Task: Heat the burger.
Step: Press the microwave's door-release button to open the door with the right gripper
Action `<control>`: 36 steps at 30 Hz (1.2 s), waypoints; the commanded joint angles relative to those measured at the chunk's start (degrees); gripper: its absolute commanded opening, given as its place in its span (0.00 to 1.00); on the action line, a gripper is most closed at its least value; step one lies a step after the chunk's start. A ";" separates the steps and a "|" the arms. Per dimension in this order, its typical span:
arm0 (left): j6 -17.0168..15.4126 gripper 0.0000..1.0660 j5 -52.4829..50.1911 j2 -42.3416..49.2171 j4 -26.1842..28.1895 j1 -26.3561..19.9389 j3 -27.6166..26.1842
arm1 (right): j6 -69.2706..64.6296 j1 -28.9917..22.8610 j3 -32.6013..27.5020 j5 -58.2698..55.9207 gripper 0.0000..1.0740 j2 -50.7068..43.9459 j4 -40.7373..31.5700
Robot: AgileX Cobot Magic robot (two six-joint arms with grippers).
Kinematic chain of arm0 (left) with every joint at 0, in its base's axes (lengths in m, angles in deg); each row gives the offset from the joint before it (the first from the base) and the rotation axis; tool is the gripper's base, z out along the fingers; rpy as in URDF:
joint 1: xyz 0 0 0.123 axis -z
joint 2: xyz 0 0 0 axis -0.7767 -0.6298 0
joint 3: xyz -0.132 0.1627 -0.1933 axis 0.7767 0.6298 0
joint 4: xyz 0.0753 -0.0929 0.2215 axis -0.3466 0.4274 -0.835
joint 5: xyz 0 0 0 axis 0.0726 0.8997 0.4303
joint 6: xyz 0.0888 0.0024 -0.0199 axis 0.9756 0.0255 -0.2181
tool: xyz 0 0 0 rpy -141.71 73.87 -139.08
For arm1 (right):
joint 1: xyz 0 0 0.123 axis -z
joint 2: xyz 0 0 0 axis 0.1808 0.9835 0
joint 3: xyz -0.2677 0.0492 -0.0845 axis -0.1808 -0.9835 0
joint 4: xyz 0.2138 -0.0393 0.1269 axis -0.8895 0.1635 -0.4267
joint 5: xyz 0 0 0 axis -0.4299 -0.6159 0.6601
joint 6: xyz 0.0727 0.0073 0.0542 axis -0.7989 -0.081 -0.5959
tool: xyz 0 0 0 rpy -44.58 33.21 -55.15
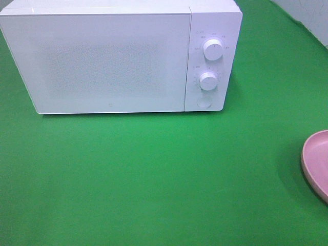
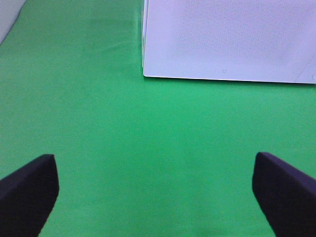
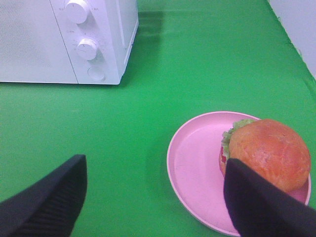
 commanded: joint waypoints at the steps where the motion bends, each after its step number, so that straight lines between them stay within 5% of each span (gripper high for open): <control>1: -0.17 0.94 -0.29 1.26 -0.06 0.00 0.00 | 0.97 0.40 -0.11 0.34 0.69 -1.49 0.57; 17: -0.17 0.94 -0.29 1.26 -0.06 0.00 0.00 | 1.03 0.40 0.69 0.63 0.69 -0.52 0.63; 36: -0.17 0.94 -0.29 1.26 -0.06 0.00 0.00 | 0.17 0.40 1.38 15.99 0.69 17.93 0.63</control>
